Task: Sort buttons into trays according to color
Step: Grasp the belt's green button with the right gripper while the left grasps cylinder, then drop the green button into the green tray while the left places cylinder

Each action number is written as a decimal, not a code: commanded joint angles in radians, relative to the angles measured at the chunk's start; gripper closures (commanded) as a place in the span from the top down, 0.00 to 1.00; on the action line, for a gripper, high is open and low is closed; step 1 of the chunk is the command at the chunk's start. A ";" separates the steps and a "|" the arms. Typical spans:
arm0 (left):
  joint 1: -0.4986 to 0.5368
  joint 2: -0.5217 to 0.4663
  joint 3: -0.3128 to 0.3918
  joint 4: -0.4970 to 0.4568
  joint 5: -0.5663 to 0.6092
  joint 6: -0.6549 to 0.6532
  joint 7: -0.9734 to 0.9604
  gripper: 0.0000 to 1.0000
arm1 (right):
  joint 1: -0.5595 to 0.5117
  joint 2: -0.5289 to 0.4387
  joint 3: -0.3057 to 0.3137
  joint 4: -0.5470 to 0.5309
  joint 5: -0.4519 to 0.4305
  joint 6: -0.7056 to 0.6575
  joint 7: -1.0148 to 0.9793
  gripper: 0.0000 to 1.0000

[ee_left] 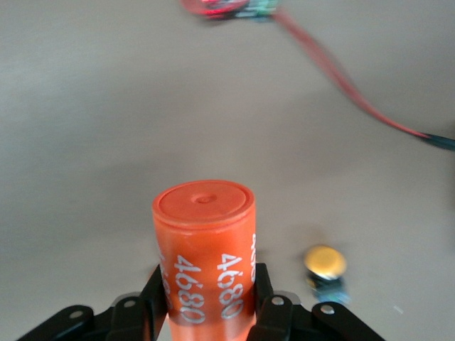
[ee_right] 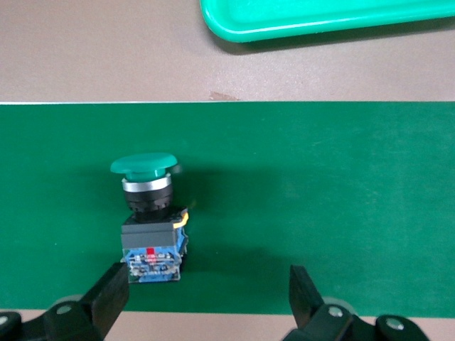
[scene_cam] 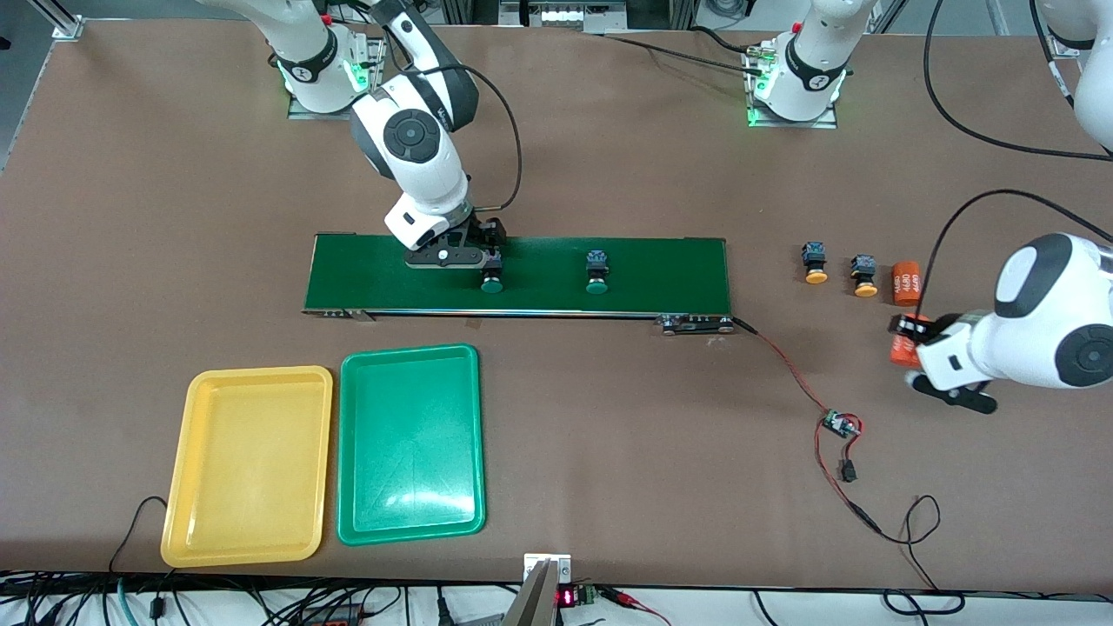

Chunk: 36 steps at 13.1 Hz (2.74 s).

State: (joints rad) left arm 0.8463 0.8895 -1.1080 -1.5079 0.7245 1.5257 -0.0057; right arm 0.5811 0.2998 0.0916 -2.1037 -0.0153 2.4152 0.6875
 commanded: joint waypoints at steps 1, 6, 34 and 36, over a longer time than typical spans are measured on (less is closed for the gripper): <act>-0.018 -0.004 -0.071 -0.021 -0.074 -0.047 0.024 0.33 | 0.011 0.028 -0.006 0.018 -0.022 0.027 0.027 1.00; -0.197 -0.003 -0.135 -0.037 -0.142 -0.098 0.131 0.18 | 0.005 0.073 -0.009 0.018 -0.043 0.084 0.024 0.80; -0.377 0.003 -0.082 -0.380 0.078 0.373 0.220 0.98 | -0.234 0.412 -0.101 0.465 -0.077 0.116 -0.414 0.12; -0.365 -0.004 -0.093 -0.374 0.076 0.361 0.220 1.00 | -0.234 0.426 -0.101 0.465 -0.078 0.117 -0.414 0.15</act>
State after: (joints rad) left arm 0.4720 0.8995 -1.1922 -1.8925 0.7820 1.8943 0.1989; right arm 0.3561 0.7090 -0.0203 -1.6627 -0.0818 2.5337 0.2899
